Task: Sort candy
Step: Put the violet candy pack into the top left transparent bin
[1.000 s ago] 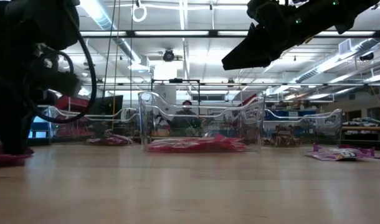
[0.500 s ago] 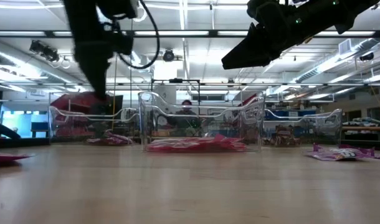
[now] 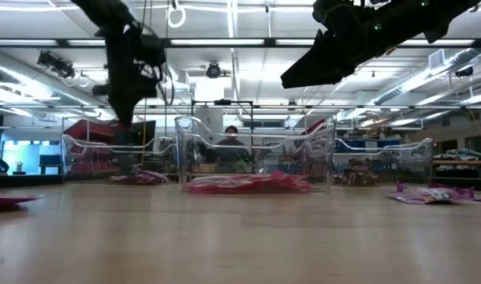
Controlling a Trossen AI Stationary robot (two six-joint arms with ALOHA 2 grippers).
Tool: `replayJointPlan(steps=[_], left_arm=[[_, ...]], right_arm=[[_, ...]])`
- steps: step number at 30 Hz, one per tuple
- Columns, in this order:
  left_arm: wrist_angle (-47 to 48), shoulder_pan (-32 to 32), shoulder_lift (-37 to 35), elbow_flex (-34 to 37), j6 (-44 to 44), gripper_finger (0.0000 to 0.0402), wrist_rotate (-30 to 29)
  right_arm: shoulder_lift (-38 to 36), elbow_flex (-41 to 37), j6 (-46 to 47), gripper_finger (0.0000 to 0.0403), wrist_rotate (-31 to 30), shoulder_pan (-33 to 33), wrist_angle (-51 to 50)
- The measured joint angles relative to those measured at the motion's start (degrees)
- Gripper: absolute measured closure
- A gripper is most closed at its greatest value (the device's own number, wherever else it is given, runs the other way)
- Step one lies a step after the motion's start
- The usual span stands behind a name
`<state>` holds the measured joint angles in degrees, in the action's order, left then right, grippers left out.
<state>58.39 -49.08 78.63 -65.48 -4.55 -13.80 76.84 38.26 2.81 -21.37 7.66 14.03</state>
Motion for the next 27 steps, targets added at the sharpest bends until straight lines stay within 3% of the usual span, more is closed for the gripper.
replayJointPlan(steps=[4,7,11,20,23,27], left_arm=[[-4.9,-4.5,2.2,3.9,1.4,0.0400,4.7],[-8.3,-5.3,3.8,5.6,2.5,0.0388,4.0],[-9.6,-5.9,6.2,5.7,3.7,0.0359,-0.4],[-10.6,-5.2,6.2,4.1,9.3,0.0283,4.3],[-10.5,-2.1,3.1,3.0,10.5,0.0293,5.7],[-8.6,5.3,-3.4,2.7,10.0,0.0348,8.2]], right_arm=[[0.0,0.0,0.2,0.0221,0.0,0.0,0.0],[0.0,0.0,0.5,0.0221,0.0,0.0,0.0],[0.0,0.0,0.5,0.0221,0.0,0.0,0.0],[0.0,0.0,0.2,0.0221,0.0,0.0,-0.1],[0.0,0.0,0.1,0.0221,0.0,0.0,0.0],[0.0,0.0,0.0,0.0221,0.0,0.0,-0.2]])
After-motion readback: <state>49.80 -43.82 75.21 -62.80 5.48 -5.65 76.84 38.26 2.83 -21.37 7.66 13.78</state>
